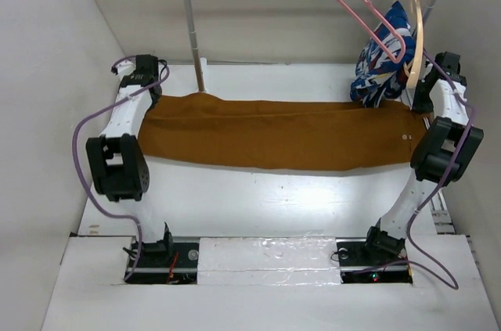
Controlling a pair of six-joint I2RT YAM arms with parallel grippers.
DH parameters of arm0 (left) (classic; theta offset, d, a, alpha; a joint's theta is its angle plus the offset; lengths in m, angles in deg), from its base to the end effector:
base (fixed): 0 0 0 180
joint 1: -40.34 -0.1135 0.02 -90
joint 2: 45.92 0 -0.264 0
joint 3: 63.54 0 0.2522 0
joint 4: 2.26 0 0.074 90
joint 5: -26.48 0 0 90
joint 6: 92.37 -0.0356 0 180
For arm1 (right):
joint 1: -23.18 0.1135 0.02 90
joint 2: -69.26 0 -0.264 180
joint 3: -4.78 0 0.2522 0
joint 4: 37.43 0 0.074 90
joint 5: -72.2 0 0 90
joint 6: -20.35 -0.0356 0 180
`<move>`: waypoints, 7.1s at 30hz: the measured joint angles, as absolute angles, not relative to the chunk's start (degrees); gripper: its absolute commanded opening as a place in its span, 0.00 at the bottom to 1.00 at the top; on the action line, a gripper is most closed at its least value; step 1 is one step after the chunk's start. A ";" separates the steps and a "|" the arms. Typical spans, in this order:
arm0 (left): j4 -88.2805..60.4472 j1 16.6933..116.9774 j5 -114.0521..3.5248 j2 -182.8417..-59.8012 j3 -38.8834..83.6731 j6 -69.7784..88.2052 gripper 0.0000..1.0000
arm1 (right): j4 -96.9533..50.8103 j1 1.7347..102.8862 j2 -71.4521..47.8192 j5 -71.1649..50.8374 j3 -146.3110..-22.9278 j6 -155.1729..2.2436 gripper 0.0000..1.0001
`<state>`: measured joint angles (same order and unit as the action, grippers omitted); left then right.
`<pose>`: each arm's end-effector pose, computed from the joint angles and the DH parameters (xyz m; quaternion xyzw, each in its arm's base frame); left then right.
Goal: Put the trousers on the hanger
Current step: Fold the trousers at the center of the board.
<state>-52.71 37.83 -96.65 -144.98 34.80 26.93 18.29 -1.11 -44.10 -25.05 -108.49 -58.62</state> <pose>0.3776 0.0360 0.2902 -0.3389 0.8434 0.1878 0.3722 0.3977 -0.1844 0.2650 0.1286 0.9454 -0.1466 0.2612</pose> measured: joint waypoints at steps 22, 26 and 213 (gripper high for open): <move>-53.30 39.95 -100.43 -176.26 69.97 21.67 0.99 | 15.12 -0.11 -55.92 -23.65 -121.41 -59.30 0.62; -49.06 39.56 -98.55 -162.80 49.88 23.79 0.93 | 10.48 -0.26 -47.40 -22.17 -109.52 -58.93 0.63; -30.09 55.06 -71.54 -110.43 12.97 33.01 0.00 | 12.54 60.07 -11.29 -10.91 -110.41 -67.56 0.00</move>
